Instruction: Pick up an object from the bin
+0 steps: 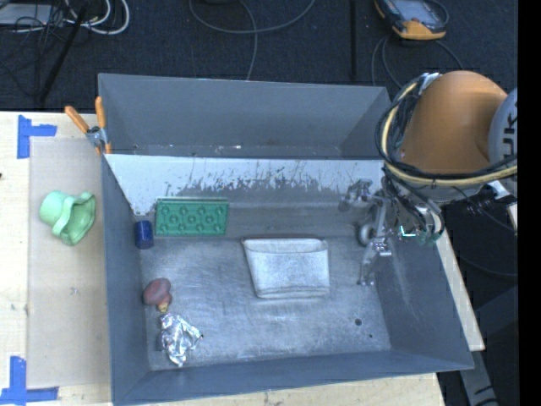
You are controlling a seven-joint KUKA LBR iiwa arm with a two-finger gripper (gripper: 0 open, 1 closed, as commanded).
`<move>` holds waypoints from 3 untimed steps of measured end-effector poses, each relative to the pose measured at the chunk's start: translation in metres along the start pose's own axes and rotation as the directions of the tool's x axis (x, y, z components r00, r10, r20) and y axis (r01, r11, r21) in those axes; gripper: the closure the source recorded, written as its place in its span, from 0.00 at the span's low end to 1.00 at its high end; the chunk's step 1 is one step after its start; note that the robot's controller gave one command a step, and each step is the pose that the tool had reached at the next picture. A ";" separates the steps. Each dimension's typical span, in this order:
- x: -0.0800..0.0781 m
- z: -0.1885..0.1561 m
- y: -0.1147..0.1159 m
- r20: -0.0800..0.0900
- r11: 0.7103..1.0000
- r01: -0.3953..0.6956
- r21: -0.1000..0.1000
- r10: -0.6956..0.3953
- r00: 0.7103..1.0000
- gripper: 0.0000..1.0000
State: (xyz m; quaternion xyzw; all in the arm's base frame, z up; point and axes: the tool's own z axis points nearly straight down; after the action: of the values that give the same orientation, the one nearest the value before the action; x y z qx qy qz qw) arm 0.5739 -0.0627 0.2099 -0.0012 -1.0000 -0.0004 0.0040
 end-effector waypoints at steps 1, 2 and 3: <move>0.020 0.073 0.047 -0.002 1.000 0.027 -0.002 -0.027 1.000 0.00; 0.010 0.087 0.040 0.005 1.000 -0.004 0.000 0.004 1.000 0.00; 0.015 0.092 0.033 0.006 1.000 0.009 0.001 -0.009 1.000 0.00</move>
Offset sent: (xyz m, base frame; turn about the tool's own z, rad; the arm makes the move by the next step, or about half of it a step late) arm -0.0182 0.0440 -0.0675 -0.0231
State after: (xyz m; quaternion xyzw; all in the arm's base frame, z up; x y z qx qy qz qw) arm 0.5578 -0.0294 0.1180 0.0033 -1.0000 0.0000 0.0012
